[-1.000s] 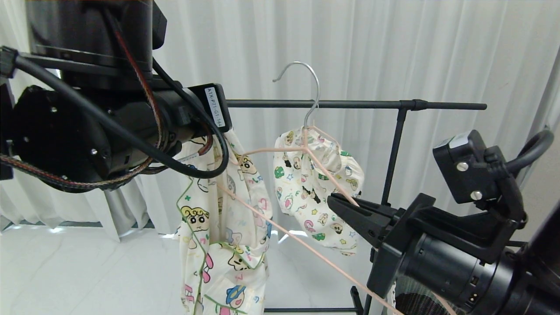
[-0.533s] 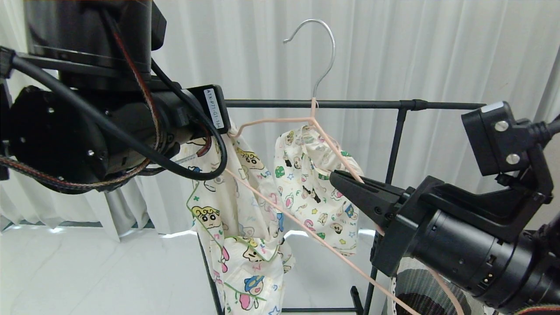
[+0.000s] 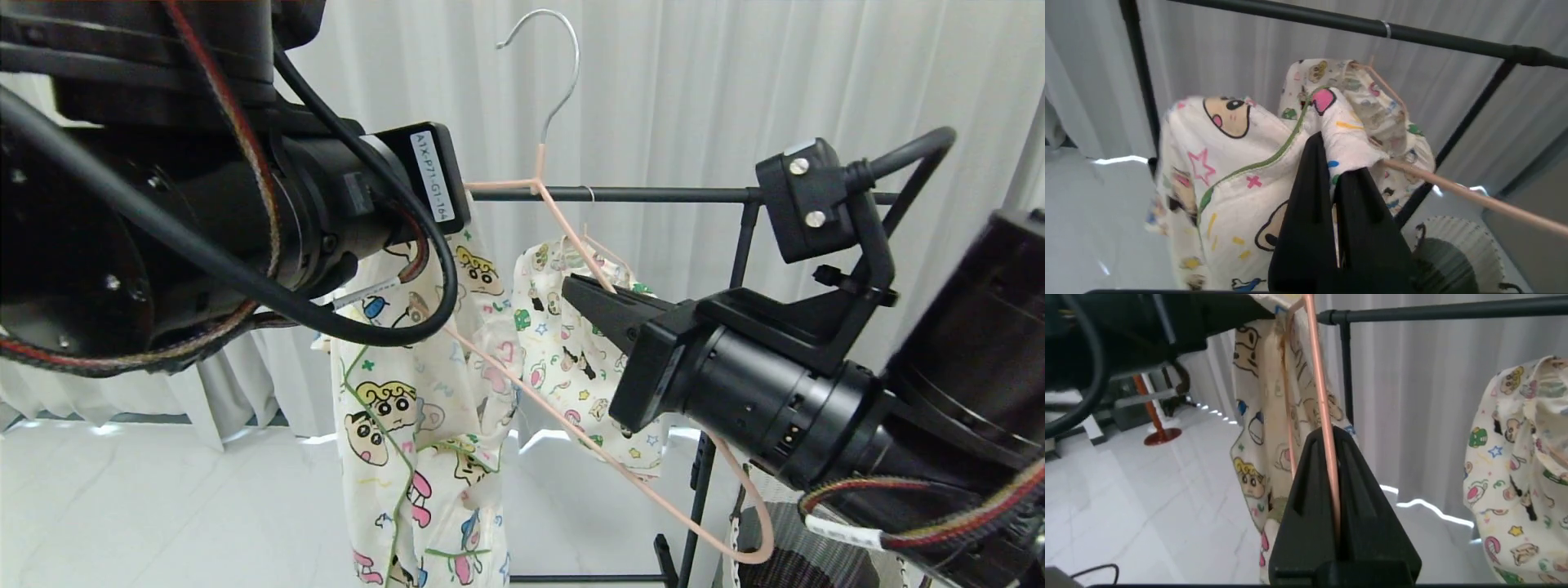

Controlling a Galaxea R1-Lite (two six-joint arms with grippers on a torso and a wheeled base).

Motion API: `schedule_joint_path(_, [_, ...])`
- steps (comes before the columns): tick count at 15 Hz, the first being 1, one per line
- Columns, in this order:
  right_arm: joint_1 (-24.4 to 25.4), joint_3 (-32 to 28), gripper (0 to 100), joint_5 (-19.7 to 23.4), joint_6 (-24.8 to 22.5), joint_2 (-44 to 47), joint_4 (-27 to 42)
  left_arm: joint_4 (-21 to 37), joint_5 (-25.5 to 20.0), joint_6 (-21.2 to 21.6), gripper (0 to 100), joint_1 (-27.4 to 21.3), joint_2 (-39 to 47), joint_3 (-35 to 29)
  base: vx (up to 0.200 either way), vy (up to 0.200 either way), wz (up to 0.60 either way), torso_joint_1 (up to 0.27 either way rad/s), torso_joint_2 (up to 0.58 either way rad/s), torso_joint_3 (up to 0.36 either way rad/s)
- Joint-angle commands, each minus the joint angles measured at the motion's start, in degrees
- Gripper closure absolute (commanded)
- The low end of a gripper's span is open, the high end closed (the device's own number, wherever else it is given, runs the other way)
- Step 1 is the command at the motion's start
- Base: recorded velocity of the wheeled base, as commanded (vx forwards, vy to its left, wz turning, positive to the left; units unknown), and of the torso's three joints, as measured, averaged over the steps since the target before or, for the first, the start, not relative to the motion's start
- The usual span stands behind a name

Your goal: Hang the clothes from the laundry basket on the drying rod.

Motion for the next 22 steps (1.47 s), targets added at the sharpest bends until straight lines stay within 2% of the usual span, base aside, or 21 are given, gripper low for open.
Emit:
schedule_joint_path(1, [-0.37,-3.51,100,0.16,0.80,4.09,-0.04,-0.01,-0.01,-0.71,100,-2.28,-0.03,-0.97,0.000,0.000,0.00,0.000,0.00,0.000])
schedule_joint_path(8, [-0.37,-12.30,100,0.16,2.99,10.86,-0.04,-0.01,-0.01,-2.03,100,-5.79,0.06,-3.34,0.000,0.000,0.00,0.000,0.00,0.000])
schedule_joint_path(14, [-0.81,-13.35,100,0.25,4.40,12.79,-0.04,0.08,-0.01,-2.38,100,-7.64,0.06,-4.93,0.000,0.000,0.00,0.000,0.00,0.000])
schedule_joint_path(15, [-1.34,-13.26,100,0.25,4.40,12.53,-0.04,0.17,-0.01,-2.55,100,-7.29,0.06,-4.75,0.000,0.000,0.00,0.000,0.00,0.000])
schedule_joint_path(18, [-2.21,-12.74,100,0.34,4.31,9.80,-0.04,0.70,-0.10,-2.11,100,1.06,0.06,-5.01,0.000,0.000,0.00,0.000,0.00,0.000])
schedule_joint_path(20, [-2.57,-12.83,100,0.25,4.05,9.54,-0.04,2.72,-0.10,-2.11,100,0.97,-0.82,-4.75,0.000,0.000,0.00,0.000,0.00,0.000])
schedule_joint_path(22, [-3.53,-12.83,100,0.16,3.79,9.45,-0.04,3.68,-0.10,-2.11,100,-1.31,-1.87,-3.08,0.000,0.000,0.00,0.000,0.00,0.000])
